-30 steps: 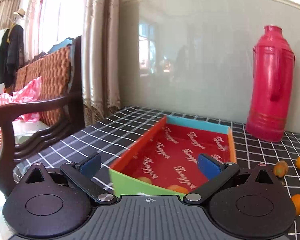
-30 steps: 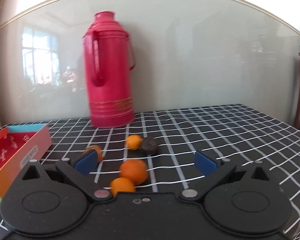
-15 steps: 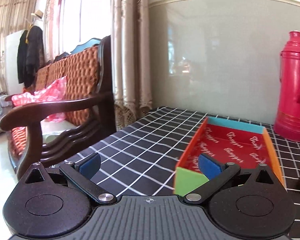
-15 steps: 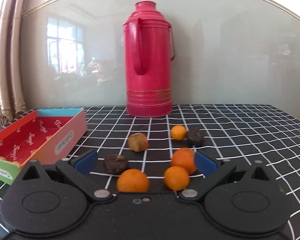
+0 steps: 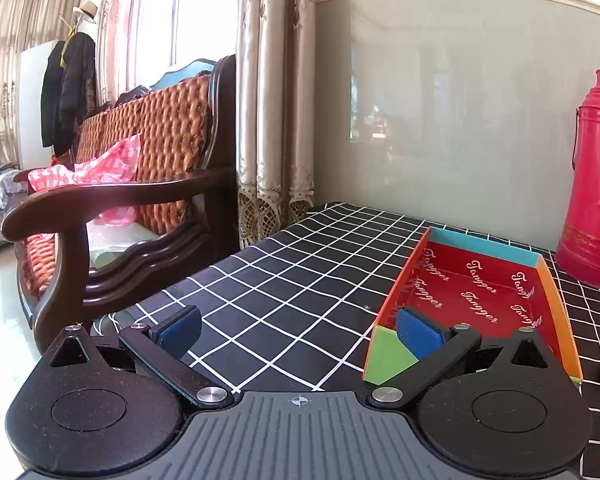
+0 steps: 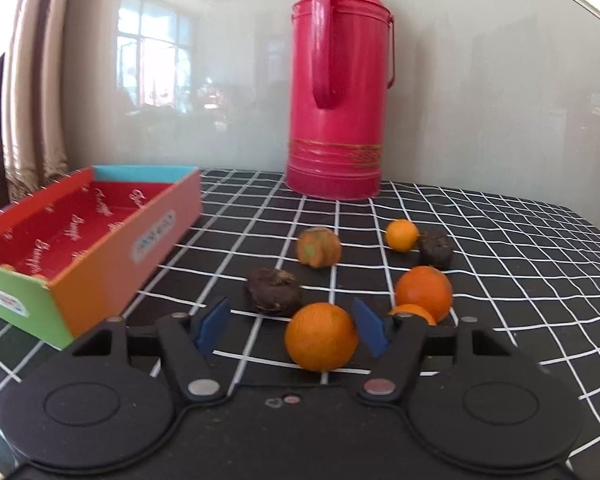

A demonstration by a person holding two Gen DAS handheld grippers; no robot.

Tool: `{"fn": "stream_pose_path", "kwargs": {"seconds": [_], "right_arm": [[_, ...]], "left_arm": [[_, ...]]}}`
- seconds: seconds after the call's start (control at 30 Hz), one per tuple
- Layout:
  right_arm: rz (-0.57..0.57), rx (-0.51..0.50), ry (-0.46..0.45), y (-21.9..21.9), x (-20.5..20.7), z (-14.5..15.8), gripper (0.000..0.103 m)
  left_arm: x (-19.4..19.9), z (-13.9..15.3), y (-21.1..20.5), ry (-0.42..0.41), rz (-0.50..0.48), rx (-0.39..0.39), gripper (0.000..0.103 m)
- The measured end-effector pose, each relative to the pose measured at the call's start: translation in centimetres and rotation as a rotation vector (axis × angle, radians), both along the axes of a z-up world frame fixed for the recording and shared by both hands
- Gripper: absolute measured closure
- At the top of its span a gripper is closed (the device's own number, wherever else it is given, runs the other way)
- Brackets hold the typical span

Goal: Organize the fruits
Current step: 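Grasp an orange with the right tool, then carry the orange with the right tool into the box and release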

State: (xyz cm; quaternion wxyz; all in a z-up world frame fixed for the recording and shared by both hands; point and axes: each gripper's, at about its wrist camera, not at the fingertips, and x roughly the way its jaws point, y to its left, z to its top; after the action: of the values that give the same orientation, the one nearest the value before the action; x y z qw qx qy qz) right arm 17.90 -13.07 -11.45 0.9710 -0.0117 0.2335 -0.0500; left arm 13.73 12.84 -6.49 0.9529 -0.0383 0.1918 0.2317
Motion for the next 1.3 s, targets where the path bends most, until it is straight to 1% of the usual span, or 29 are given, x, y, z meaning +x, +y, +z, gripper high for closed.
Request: {"fn": "stream_pose_path", "kwargs": {"seconds": [0.1,0.17,0.23,0.27,0.33,0.4,0.47,0.6,0.67,0.77,0.83,0.93,1.07,1.1,1.17,1.23,1.3], "right_arm": [[-0.027,-0.003,0.026,-0.4,0.3,-0.4,0.047],[-0.034,0.014,0.04,-0.8,0.5,-0.6,0.054],[-0.041,0.006,0.039,-1.0,0.5,-0.6,0.069],[-0.04,0.014,0.048,-1.1,0.6,-0.7,0.073],[-0.027,0.039,0.061,-1.4,0.6,-1.0,0.073],[-0.025,0.029,0.057,-1.2,0.6,-1.0,0.073],[-0.013,0.058,0.041,-1.3,0.3,-0.6,0.073],[0.045,0.091,-0.049,0.1,-0.4,1.1,0.073],[0.103,0.111,-0.1,1.1,-0.8,2.2,0.073],[0.205,0.123,-0.141,3.1,-0.7,3.6,0.073],[0.269,0.109,-0.141,4.7,-0.3,4.0,0.073],[0.346,0.089,-0.112,7.0,0.5,3.8,0.073],[0.395,0.035,-0.08,9.4,0.9,2.9,0.073],[0.4,0.025,-0.078,9.7,0.9,2.8,0.072],[0.405,0.011,-0.086,10.1,0.5,2.8,0.062],[0.399,0.023,-0.116,9.7,-0.1,3.1,0.037],[0.387,0.025,-0.151,9.2,-0.6,3.5,0.035]], "left_arm": [[0.0,0.0,0.3,0.004,0.003,-0.015,0.0],[0.1,-0.1,0.5,0.009,0.008,-0.027,0.0],[0.1,-0.1,0.6,0.009,0.011,-0.035,0.0],[0.1,-0.1,0.6,0.009,0.011,-0.038,0.0],[0.1,-0.2,0.7,0.01,0.011,-0.039,0.0],[0.1,-0.2,0.7,0.01,0.011,-0.038,0.0],[0.1,-0.2,0.7,0.006,0.016,-0.04,0.0],[-0.1,-0.2,1.3,0.0,0.038,-0.061,0.0],[-0.2,-0.4,1.8,0.0,0.045,-0.076,0.0],[-0.3,-0.5,2.1,0.002,0.048,-0.083,0.0],[-0.5,-0.5,2.3,0.0,0.051,-0.082,0.0],[-0.7,-0.4,2.6,-0.003,0.05,-0.085,0.0],[-0.9,-0.4,2.9,-0.004,0.049,-0.075,0.0],[-0.9,-0.4,2.9,-0.004,0.051,-0.074,0.0],[-0.9,-0.3,3.1,-0.006,0.054,-0.078,0.0],[-0.8,-0.3,3.1,-0.005,0.056,-0.083,0.0],[-0.6,-0.3,3.0,-0.003,0.053,-0.089,0.0]]}}
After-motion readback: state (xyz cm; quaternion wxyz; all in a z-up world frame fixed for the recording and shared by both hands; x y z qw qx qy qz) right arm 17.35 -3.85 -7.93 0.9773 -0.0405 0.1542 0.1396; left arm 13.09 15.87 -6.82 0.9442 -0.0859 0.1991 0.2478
